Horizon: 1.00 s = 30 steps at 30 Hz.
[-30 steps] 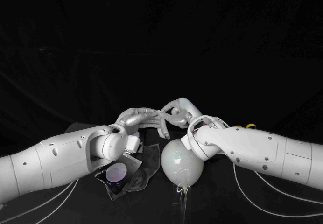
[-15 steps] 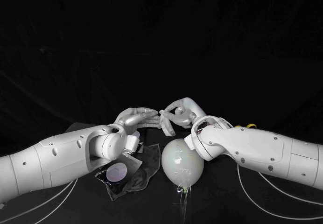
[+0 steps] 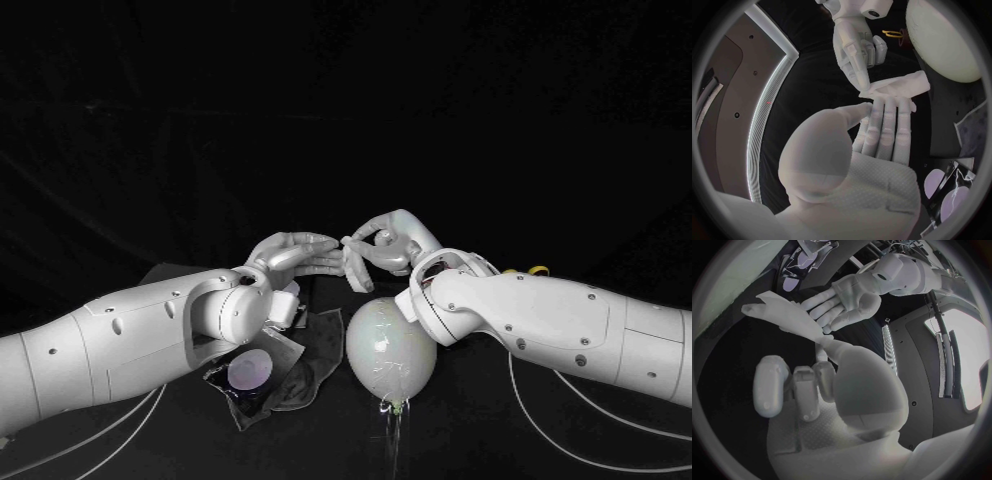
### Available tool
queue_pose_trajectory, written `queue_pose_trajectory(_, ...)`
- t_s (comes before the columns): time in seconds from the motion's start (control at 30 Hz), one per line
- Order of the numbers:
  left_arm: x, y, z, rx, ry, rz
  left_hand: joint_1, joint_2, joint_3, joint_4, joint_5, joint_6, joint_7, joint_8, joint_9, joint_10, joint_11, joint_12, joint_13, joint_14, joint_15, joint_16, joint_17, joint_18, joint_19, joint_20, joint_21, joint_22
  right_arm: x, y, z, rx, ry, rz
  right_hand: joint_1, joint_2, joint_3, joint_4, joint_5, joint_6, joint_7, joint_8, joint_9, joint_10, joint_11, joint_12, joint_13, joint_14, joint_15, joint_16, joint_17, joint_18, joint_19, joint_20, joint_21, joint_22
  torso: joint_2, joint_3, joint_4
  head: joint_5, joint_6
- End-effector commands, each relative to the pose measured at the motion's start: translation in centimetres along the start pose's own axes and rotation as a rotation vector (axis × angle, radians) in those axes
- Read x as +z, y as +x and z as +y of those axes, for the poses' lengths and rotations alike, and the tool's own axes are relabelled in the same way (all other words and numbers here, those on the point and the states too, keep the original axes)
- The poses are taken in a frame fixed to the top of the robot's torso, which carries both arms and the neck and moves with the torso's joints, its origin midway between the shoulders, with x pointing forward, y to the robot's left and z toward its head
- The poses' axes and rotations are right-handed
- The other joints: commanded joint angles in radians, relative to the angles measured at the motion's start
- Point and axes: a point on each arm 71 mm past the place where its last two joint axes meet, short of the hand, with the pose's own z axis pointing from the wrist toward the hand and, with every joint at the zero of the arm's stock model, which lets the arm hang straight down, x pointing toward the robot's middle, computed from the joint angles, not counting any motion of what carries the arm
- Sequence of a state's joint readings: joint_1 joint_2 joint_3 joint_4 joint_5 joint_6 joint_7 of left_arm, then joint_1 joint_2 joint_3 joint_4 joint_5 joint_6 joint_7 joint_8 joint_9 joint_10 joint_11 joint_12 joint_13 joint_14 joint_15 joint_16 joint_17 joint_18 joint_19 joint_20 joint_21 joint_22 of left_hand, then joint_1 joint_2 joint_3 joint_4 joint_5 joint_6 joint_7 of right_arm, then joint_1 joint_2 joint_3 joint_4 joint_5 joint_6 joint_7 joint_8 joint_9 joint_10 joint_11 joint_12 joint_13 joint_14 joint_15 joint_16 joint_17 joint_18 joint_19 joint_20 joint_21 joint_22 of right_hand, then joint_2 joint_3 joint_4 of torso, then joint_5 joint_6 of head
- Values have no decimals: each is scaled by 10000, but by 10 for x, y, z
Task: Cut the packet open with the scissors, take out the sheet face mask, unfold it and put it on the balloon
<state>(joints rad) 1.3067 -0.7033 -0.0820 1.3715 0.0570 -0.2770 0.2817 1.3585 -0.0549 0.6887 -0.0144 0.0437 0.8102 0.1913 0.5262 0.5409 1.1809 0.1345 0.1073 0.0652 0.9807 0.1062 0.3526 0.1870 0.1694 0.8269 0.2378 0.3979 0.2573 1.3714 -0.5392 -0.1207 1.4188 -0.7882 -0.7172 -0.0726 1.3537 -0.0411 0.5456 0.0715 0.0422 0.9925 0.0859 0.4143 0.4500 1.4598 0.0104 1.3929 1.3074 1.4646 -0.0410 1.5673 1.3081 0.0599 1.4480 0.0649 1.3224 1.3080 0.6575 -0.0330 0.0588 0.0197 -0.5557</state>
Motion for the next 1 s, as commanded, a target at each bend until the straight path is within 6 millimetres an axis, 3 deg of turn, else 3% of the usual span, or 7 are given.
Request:
queue_pose_trajectory(0.03, 0, 6, 0, 79, -79, 387, -362, -245, -280, 155, 28, -120, 86, -318, 2277, -142, 97, -102, -13, -138, 132, -100, -18, -37, -174, 53, -116, -81, 0, 1, 2, -19, -197, 31, -42, -3, 87, -42, 64, 44, -1, 54, 185, 131, -1, 38, 1231, 1062, -73, 35, 2627, -70, 45, -29, 37, 1929, -4, -5, 0, 0, 2)
queue_pose_trajectory(0.1, 0, 8, -1, 65, -38, 548, -613, -495, -492, 305, 34, -146, 107, -561, 2051, -207, 125, -153, -3, -202, 151, -141, -9, -39, -253, 119, -236, -161, 0, 1, 2, -25, -188, 45, -42, -3, 87, -42, 64, 44, -1, 54, 185, 131, -1, 38, 1231, 1062, -73, 35, 2627, -70, 45, -29, 37, 1929, 0, -5, 1, -2, 2)
queue_pose_trajectory(0.17, 0, 10, -1, 45, 35, 728, -1023, -1001, -855, 577, 62, -110, 158, -1054, 1569, -251, 162, -183, 26, -252, 163, -141, 35, 10, -304, 232, -445, -318, 1, 1, 2, -34, -174, 68, -42, -3, 87, -42, 64, 44, -1, 54, 185, 131, -1, 38, 1231, 1062, -73, 35, 2627, -70, 45, -29, 37, 1929, -2, -3, 1, -2, 5)
queue_pose_trajectory(0.23, 0, 12, -2, 23, 121, 872, -1194, -1294, -1149, 803, 43, 148, 106, -1406, 1135, -212, 123, -133, 61, -271, 154, -77, 103, 94, -272, 343, -637, -478, 1, 2, 2, -42, -167, 96, -43, -5, 91, -46, 64, 44, -2, 58, 187, 136, -2, 45, 1237, 1062, -74, 35, 2627, -72, 51, -29, 48, 1932, -2, -6, 1, -2, 5)
queue_pose_trajectory(0.37, 0, 13, -2, 11, 212, 986, -1217, -1502, -1524, 1087, 46, 493, 78, -1808, 607, -186, 108, -77, 86, -322, 128, 7, 203, 144, -128, 412, -862, -691, 1, 3, 3, -48, -175, 142, -43, -5, 91, -46, 64, 44, -2, 58, 187, 136, -2, 45, 1237, 1062, -74, 35, 2627, -72, 51, -29, 48, 1932, -3, -2, -6, -11, 1)
queue_pose_trajectory(0.63, 0, 12, -2, 61, 250, 925, -869, -1522, -2010, 1419, 45, 879, 76, -2260, -24, -213, 108, -21, 97, -416, 126, 124, 358, 145, 136, 405, -1172, -1002, 0, 5, 4, -73, -192, 251, -46, -13, 98, -55, 63, 46, -3, 65, 192, 136, -3, 41, 1234, 1062, -75, 35, 2627, -71, 47, -31, 41, 1929, -3, -2, -6, -10, -2)
queue_pose_trajectory(1.0, 0, 10, -2, 169, 185, 721, -197, -1244, -1884, 1271, 48, 1078, 39, -2381, -249, -213, 70, 6, 95, -431, 100, 197, 438, 151, 288, 383, -1285, -1132, -2, 6, 6, -82, -247, 399, -50, -29, 107, -72, 64, 47, -6, 77, 201, 143, -5, 49, 1242, 1062, -77, 35, 2627, -70, 46, -32, 39, 1929, -3, 2, -7, -16, 3)
